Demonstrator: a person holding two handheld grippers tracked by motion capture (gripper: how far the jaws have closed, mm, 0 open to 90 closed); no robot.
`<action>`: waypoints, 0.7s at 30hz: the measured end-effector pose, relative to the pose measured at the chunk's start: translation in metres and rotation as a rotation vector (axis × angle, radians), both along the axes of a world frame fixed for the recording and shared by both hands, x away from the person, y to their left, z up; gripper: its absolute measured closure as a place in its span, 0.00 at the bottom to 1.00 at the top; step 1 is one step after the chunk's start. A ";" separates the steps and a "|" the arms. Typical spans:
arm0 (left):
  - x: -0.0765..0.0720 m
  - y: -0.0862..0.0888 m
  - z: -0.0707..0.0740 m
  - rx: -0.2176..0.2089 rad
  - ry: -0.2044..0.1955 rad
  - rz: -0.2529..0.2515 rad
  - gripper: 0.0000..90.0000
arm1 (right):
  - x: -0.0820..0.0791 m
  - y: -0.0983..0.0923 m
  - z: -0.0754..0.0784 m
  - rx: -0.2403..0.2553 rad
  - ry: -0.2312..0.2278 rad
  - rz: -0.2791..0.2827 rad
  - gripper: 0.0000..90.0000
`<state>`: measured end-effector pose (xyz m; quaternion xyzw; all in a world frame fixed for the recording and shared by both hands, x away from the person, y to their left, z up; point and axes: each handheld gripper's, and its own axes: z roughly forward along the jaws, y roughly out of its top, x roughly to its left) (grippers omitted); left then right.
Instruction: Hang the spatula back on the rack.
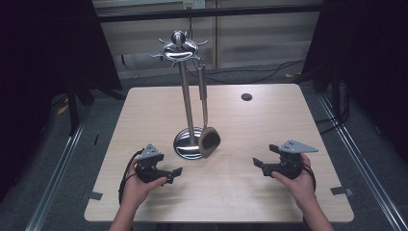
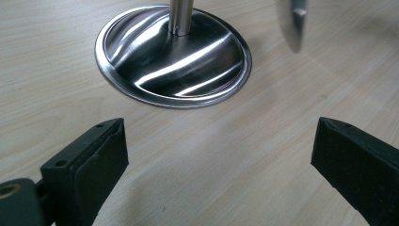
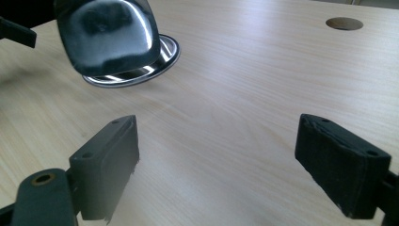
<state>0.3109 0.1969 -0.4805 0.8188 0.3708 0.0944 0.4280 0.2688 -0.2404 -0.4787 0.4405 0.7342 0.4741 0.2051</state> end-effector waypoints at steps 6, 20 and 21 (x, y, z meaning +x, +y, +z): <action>0.000 0.000 0.000 0.000 0.000 0.001 0.05 | -0.002 -0.005 -0.005 -0.013 0.010 -0.010 0.15; 0.000 0.002 0.001 -0.015 -0.002 0.003 0.05 | -0.005 -0.014 -0.011 -0.008 0.028 -0.039 0.15; 0.000 0.001 0.002 -0.010 -0.001 0.003 0.05 | -0.005 -0.014 -0.011 -0.013 0.031 -0.038 0.15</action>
